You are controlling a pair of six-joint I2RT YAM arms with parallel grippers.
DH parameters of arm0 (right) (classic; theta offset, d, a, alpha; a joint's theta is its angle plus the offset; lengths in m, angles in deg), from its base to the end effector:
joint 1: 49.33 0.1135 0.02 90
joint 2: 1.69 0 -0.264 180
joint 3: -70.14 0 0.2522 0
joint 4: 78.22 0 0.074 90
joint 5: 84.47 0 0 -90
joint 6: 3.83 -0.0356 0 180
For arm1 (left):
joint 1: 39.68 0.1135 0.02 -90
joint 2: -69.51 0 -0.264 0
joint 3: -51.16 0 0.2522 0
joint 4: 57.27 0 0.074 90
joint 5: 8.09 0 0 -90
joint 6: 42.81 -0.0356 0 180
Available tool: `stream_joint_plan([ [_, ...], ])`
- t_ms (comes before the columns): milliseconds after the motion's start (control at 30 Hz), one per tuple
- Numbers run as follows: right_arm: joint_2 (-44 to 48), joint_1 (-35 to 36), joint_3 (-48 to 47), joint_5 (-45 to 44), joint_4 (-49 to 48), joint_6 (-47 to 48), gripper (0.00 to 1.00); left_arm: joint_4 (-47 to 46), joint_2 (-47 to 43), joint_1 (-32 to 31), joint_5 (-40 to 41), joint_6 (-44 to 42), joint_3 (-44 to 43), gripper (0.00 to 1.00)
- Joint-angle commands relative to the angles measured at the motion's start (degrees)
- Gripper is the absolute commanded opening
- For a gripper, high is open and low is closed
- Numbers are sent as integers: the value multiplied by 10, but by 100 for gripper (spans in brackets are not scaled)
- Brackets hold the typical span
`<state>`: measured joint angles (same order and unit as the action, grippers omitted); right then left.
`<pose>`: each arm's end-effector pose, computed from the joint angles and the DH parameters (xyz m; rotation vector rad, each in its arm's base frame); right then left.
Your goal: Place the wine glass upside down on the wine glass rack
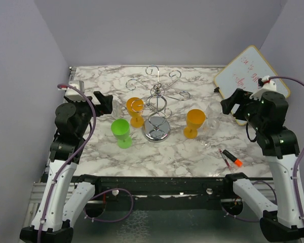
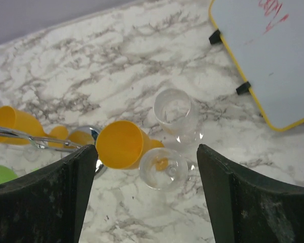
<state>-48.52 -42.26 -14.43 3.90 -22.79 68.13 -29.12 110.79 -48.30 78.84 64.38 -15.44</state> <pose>0.1423 0.0166 0.4271 0.2000 1.8779 0.2737 0.1569 -0.0257 0.3901 -0.0805 1.6322 -0.3899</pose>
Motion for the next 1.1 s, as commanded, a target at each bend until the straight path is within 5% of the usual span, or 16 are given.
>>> stream_joint_plan([
  [0,-19,1,28,43,90,-26,83,-32,5,2,-30,18,4,99],
  [233,-54,1,69,67,84,-36,75,-31,38,-3,8,23,-24,99],
  [467,-123,2,76,-6,77,-30,55,-38,56,-3,9,37,-53,98],
  [667,-144,2,95,-13,94,5,45,-39,69,-3,-43,51,-104,80],
  [833,-172,2,107,29,99,19,37,-17,87,-3,-67,75,-165,99],
  [1067,-170,2,95,18,115,23,21,-11,101,-3,-117,76,-185,99],
])
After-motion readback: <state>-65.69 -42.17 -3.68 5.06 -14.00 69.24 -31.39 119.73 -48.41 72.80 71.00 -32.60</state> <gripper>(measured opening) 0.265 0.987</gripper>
